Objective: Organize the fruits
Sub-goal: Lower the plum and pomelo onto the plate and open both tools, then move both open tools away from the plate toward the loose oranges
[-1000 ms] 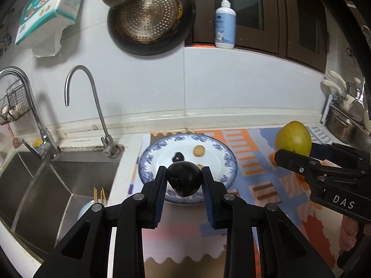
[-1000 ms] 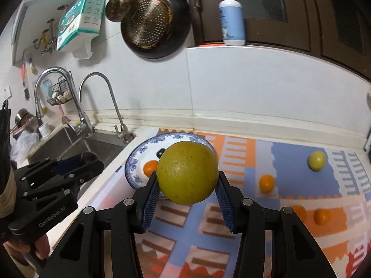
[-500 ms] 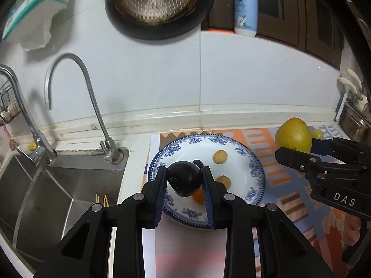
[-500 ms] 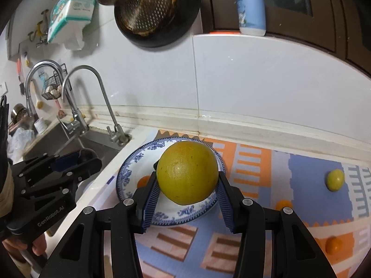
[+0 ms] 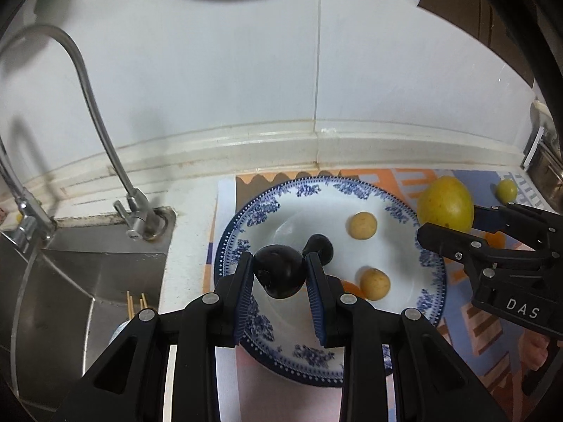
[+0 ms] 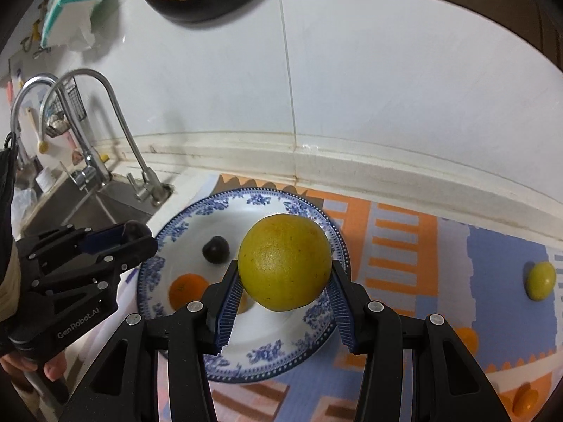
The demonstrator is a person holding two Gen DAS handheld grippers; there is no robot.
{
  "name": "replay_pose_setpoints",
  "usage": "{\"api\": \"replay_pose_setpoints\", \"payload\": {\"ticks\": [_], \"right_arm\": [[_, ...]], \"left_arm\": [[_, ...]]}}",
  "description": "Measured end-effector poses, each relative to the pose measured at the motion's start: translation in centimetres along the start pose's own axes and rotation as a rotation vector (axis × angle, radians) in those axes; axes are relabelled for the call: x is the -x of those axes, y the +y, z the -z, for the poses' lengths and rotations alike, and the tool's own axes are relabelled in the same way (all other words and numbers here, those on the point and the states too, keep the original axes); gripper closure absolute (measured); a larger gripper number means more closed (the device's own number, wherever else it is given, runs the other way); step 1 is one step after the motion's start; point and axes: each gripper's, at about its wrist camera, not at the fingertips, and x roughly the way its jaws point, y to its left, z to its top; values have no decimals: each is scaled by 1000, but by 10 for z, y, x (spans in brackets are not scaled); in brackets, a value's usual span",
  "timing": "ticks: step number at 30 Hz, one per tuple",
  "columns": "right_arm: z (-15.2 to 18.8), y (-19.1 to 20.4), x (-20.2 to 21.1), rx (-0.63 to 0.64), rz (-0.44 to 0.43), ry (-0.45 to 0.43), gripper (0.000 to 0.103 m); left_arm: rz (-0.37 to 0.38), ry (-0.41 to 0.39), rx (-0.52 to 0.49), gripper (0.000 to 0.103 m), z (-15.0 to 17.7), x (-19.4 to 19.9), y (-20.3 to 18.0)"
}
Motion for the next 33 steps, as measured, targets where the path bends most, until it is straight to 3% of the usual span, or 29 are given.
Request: {"api": "replay_pose_setpoints", "payload": {"ticks": [7,14,16,17,24,33], "right_arm": [[2,-2,-25,-6,-8,54,54],[1,-4,-37,-8,-14,78,54],[2,-5,-40,-9,-15,86,54],[2,-5,-41,-7,-12,90,54],[2,-2,-30,18,1,46,44],[3,-1,8,-3,-18,-13,44]], "left_arm": [[47,69,4,74,1,-27,7],[60,89,8,73,2,-36,11],[59,91,9,70,3,-37,11],[53,90,8,64,3,-36,11],[44,65,20,56,2,-26,10],[26,-33,18,47,1,22,-2]]}}
